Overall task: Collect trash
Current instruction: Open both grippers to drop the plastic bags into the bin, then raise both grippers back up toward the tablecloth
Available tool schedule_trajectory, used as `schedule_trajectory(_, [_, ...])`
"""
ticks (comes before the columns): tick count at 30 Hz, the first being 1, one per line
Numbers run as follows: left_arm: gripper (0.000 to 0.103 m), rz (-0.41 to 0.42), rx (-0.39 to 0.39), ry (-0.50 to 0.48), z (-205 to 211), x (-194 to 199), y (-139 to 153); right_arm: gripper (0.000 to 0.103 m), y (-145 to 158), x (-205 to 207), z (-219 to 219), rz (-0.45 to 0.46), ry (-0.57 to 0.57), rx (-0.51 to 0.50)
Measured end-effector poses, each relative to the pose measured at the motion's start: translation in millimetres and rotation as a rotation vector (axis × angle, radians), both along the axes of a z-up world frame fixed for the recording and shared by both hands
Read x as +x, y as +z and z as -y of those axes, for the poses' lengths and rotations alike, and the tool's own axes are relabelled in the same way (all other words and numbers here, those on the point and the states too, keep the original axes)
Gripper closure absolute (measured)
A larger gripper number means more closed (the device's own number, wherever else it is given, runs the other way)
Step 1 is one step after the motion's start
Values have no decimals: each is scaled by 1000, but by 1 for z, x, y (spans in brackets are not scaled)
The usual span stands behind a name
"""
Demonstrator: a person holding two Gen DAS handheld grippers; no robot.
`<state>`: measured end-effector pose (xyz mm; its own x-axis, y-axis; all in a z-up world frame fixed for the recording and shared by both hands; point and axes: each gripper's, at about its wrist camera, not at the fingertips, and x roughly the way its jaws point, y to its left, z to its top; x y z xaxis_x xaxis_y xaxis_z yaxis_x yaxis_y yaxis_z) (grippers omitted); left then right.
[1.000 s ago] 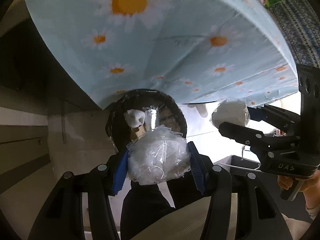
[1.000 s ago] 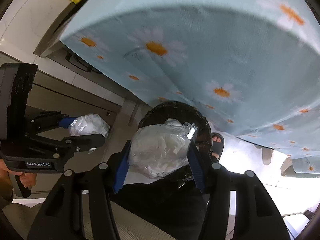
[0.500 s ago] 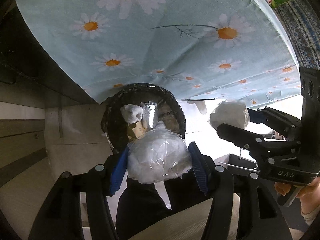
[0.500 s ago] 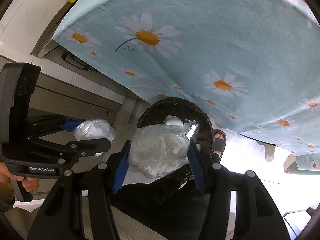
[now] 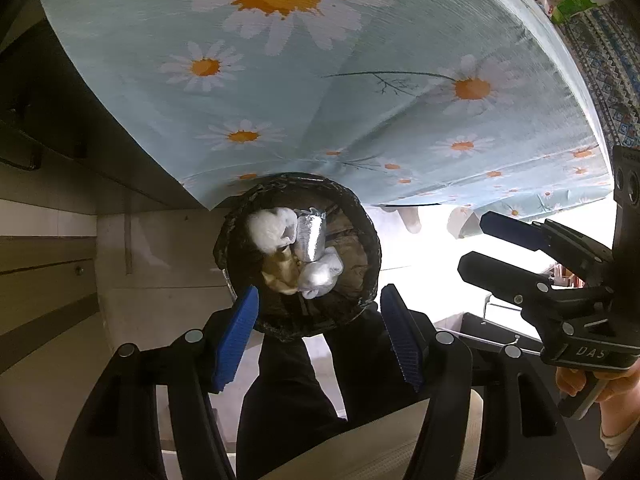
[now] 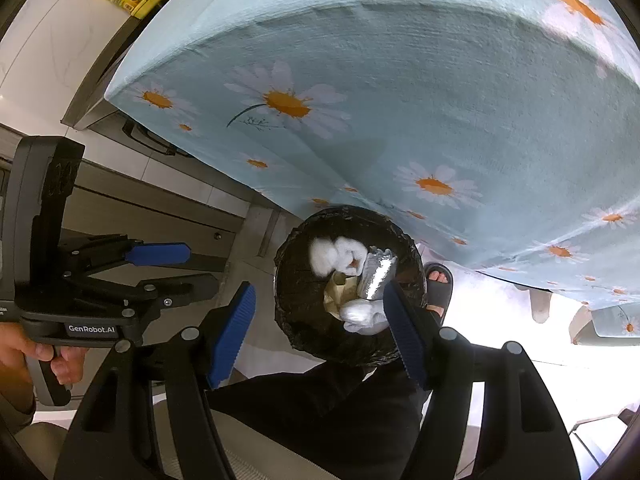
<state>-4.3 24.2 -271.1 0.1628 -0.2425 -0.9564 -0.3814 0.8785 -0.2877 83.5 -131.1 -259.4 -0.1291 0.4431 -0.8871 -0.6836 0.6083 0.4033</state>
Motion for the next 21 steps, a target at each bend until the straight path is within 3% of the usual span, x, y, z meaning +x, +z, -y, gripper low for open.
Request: schedule_trajectory(21, [42, 45, 11, 7, -6, -2, 24, 37, 19, 0, -2, 33, -12, 6])
